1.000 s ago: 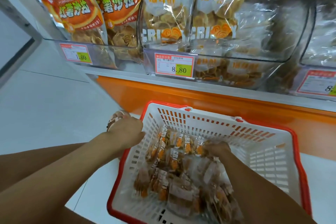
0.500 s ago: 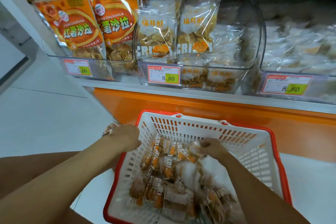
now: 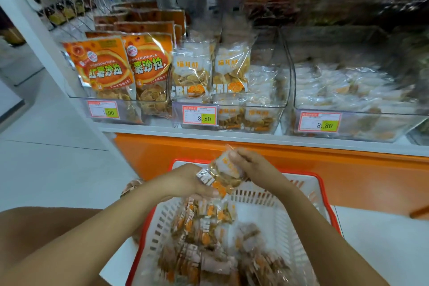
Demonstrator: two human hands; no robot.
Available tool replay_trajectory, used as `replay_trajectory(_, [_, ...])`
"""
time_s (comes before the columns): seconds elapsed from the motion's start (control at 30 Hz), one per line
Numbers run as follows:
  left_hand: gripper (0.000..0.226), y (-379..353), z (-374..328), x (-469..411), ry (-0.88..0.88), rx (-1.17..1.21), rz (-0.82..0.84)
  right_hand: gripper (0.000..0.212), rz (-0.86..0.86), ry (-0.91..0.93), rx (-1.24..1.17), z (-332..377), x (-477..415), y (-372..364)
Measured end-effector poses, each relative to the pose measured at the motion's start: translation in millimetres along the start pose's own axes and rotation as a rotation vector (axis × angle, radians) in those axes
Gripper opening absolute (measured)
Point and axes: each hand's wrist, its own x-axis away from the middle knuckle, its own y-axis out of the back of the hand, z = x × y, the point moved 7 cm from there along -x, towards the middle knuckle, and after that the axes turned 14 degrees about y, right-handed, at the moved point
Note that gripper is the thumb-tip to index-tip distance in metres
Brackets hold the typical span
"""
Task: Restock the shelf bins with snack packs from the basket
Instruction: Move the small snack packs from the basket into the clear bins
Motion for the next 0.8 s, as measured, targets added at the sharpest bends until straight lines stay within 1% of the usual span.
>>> replay_trajectory(0.03, [0.021, 0, -6, 5, -0.039, 0.068, 0.014, 0.034, -0.016, 0.026, 0.038, 14, -2, 4])
replay_trajectory(0.1, [0.011, 3, -16, 16, -0.101, 0.101, 0.013, 0.041, -0.044, 0.053, 0.077, 37, -4, 13])
replay_trajectory(0.17, [0.007, 5, -27, 28, -0.157, 0.079, 0.025, 0.040, -0.044, 0.070, 0.065, 54, -3, 23])
replay_trajectory(0.23, [0.005, 6, -36, 38, -0.202, 0.063, 0.043, 0.038, -0.069, 0.062, -0.005, 66, -3, 32])
replay_trajectory(0.33, [0.009, 13, -51, 50, -0.271, 0.130, 0.025, 0.035, -0.244, 0.024, -0.128, 71, -5, 49])
replay_trajectory(0.4, [0.008, 23, -59, 55, -0.318, 0.236, -0.034, 0.034, -0.283, 0.021, -0.184, 76, -7, 52])
replay_trajectory(0.47, [0.010, 36, -66, 60, -0.350, 0.322, -0.106, 0.027, -0.222, 0.009, -0.186, 83, -10, 46])
replay_trajectory(0.53, [0.012, 46, -73, 65, -0.383, 0.331, -0.153, 0.017, -0.179, 0.009, -0.140, 91, -13, 43])
replay_trajectory(0.57, [0.014, 50, -76, 68, -0.403, 0.322, -0.169, 0.016, -0.193, 0.011, -0.119, 95, -15, 45])
replay_trajectory(0.63, [0.021, 62, -81, 73, -0.430, 0.317, -0.212, 0.019, -0.269, 0.028, -0.094, 102, -21, 58])
replay_trajectory(0.7, [0.021, 80, -80, 72, -0.416, 0.275, -0.346, 0.016, -0.388, 0.054, -0.103, 113, -27, 79])
replay_trajectory(0.73, [0.018, 91, -78, 70, -0.398, 0.244, -0.442, 0.012, -0.444, 0.078, -0.104, 120, -30, 91])
replay_trajectory(0.8, [0.005, 107, -72, 66, -0.359, 0.221, -0.595, 0.008, -0.518, 0.135, -0.022, 134, -41, 111])
